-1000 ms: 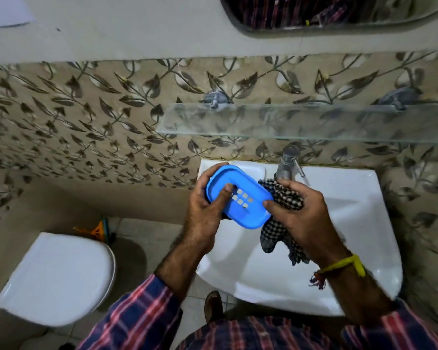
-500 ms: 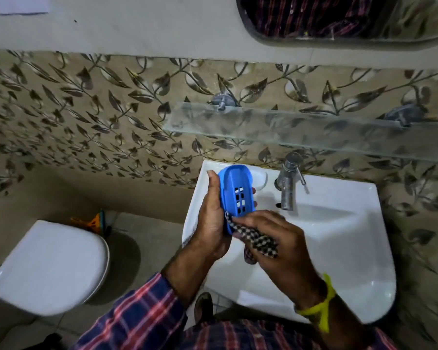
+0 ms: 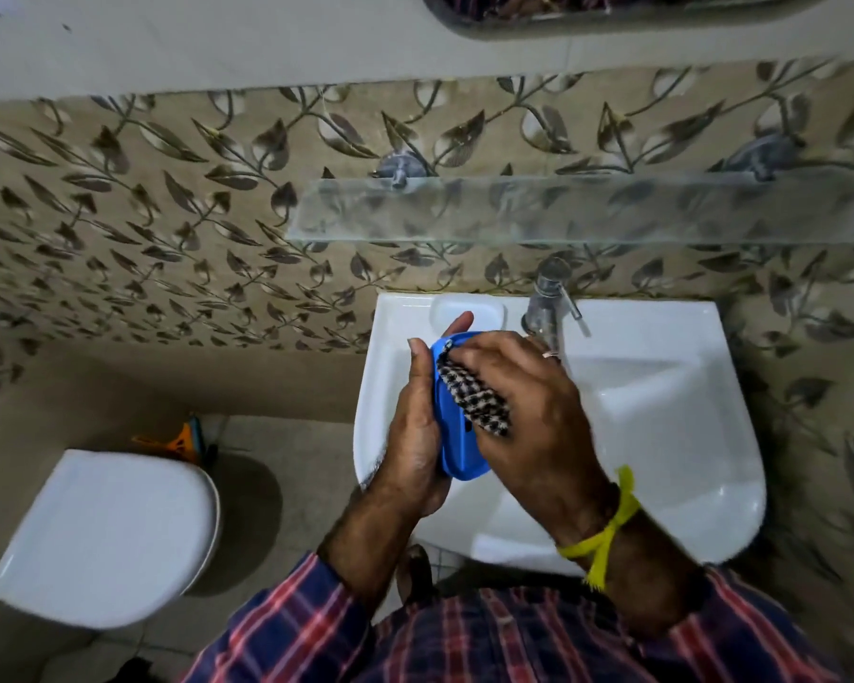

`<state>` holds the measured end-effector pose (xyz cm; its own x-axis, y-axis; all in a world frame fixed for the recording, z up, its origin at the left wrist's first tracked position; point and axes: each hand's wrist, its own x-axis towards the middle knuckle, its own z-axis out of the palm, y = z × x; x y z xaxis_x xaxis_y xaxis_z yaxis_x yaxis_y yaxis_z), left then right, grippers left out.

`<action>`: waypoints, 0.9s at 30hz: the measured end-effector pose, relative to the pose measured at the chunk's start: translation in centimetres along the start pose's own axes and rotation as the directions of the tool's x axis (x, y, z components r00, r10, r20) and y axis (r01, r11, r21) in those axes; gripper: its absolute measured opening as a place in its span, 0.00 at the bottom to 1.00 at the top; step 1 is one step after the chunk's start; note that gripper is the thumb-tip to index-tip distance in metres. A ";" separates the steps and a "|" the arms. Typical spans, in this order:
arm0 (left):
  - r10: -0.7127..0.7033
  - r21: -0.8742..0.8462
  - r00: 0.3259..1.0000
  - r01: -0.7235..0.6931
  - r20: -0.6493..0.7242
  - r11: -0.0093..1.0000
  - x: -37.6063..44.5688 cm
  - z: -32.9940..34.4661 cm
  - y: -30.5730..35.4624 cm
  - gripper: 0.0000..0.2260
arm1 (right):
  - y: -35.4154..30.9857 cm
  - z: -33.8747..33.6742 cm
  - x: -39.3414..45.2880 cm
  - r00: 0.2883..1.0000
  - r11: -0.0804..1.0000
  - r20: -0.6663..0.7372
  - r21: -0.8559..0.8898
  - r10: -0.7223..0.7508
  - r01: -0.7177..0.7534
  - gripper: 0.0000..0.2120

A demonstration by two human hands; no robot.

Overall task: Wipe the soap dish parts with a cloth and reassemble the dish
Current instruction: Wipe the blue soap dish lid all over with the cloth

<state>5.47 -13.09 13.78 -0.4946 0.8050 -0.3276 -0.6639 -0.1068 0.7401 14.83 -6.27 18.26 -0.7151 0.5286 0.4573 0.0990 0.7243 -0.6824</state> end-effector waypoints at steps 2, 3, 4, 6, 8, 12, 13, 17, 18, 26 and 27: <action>0.002 0.009 1.000 -0.002 -0.003 1.000 -0.1 -0.2 0.1 0.28 | 0.1 0.2 0.1 0.998 0.997 0.018 0.055 0.053 -0.054 0.23; 0.001 0.016 1.000 -0.001 -0.001 1.000 -0.2 -0.3 0.2 0.28 | 0.2 0.0 0.2 0.997 0.994 0.024 0.071 0.078 -0.079 0.24; 0.001 0.027 1.000 -0.001 0.003 1.000 -0.3 -0.3 0.2 0.28 | 0.2 -0.2 0.1 0.995 0.993 0.029 0.065 0.098 -0.100 0.25; -0.007 0.068 1.000 0.008 -0.013 0.998 -0.4 -0.2 0.2 0.28 | 0.0 -0.5 0.0 0.993 0.994 0.032 0.004 0.112 -0.112 0.25; -0.012 0.094 0.999 0.016 -0.038 0.995 -0.3 0.2 0.3 0.28 | -0.5 -0.2 0.0 0.994 0.993 0.030 -0.058 0.106 -0.104 0.23; 0.022 0.095 1.000 -0.023 0.014 0.995 0.2 -0.4 1.5 0.27 | -0.6 0.1 -0.9 0.993 0.997 0.113 -0.072 0.014 -0.006 0.20; 0.026 0.093 0.999 -0.028 0.030 0.995 0.2 -0.5 1.7 0.27 | -0.5 -0.2 -1.2 0.992 0.995 0.129 -0.096 -0.007 0.019 0.21; -0.015 0.092 1.000 0.015 -0.008 0.996 0.0 -0.2 0.9 0.27 | 0.4 -0.7 0.3 0.997 0.998 0.071 -0.049 0.040 -0.037 0.25; -0.024 0.087 1.000 0.026 -0.017 0.996 0.0 -0.1 0.8 0.27 | 0.2 -0.6 0.5 0.995 0.998 0.086 -0.043 0.040 -0.036 0.25; -0.030 0.104 0.999 0.034 -0.038 0.994 -0.3 0.2 0.2 0.29 | 0.5 -1.2 0.1 0.994 0.995 0.094 -0.087 0.054 -0.045 0.25; -0.043 0.101 0.998 0.047 -0.041 0.994 -0.2 0.2 0.3 0.30 | 0.1 -1.0 0.2 0.993 0.994 0.112 -0.100 0.048 -0.037 0.25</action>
<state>5.51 -13.18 14.24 -0.4882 0.7841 -0.3832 -0.6264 -0.0090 0.7795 15.40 -5.66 18.83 -0.7826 0.5099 0.3571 0.1938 0.7447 -0.6387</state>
